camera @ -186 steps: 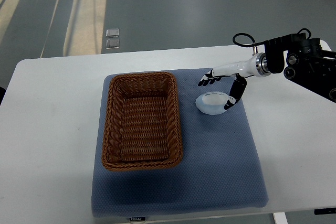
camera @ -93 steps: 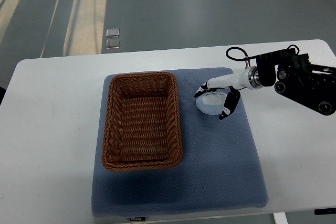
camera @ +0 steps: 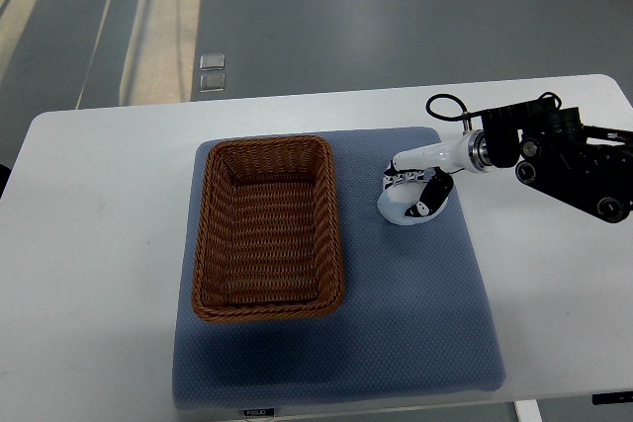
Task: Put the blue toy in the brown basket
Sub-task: 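Lower the right hand and close its fingers around the toy, then lift the held toy and carry it over the wicker basket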
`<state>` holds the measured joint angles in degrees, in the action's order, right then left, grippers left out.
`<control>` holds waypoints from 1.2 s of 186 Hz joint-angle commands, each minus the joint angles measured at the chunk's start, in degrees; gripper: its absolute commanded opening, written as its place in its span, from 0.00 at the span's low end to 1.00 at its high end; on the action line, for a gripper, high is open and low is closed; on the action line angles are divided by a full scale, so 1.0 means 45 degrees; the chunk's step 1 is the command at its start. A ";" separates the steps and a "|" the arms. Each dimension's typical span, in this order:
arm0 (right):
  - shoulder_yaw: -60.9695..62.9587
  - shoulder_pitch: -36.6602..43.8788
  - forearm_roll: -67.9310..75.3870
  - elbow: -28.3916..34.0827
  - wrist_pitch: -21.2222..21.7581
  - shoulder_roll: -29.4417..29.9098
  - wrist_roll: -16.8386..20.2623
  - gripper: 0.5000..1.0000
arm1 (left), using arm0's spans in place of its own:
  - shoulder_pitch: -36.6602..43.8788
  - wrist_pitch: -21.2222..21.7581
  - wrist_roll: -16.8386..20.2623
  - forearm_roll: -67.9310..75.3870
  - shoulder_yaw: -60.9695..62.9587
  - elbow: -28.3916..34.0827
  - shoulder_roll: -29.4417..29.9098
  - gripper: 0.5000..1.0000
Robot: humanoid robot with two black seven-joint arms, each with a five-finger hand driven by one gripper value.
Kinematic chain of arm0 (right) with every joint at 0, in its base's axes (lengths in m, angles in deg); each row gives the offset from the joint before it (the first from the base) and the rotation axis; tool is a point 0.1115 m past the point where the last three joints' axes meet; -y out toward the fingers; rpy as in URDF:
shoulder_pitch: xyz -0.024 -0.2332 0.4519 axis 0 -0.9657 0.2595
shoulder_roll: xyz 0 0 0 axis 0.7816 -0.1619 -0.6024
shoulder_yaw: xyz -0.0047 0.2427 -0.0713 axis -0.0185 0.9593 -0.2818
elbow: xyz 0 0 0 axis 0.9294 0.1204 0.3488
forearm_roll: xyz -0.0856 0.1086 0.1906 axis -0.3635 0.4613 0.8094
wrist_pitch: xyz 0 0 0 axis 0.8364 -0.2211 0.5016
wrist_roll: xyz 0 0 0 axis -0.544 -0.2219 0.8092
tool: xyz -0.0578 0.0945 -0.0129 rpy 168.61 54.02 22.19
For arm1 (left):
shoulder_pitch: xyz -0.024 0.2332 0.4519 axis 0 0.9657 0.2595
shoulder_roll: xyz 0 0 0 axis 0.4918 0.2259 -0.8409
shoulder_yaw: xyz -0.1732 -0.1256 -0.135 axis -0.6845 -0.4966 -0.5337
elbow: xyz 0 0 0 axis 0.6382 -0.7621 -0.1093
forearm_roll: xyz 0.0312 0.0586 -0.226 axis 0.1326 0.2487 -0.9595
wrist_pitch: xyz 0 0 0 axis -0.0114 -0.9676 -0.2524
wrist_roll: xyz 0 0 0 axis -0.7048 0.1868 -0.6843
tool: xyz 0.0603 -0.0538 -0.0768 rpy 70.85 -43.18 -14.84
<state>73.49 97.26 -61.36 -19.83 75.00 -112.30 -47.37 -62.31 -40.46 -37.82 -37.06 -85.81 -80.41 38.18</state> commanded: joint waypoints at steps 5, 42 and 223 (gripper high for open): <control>-0.0002 0.0088 0.0040 0.0001 0.0017 -0.0019 -0.0050 0.00 | 0.0003 0.0000 -0.0001 0.0002 0.0000 0.0000 0.0000 1.00; 0.0116 0.0869 0.0235 -0.0019 0.0017 -0.0273 -0.0070 0.00 | 0.0003 0.0000 -0.0001 0.0002 0.0000 0.0000 0.0000 1.00; 0.0682 0.1749 0.1603 -0.0273 -0.1467 0.3906 -0.0167 0.00 | 0.0003 0.0000 -0.0001 0.0002 0.0000 0.0000 0.0000 1.00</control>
<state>76.64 108.23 -54.08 -21.02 69.51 -97.45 -48.20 -62.30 -40.46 -37.81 -37.06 -85.81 -80.43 38.18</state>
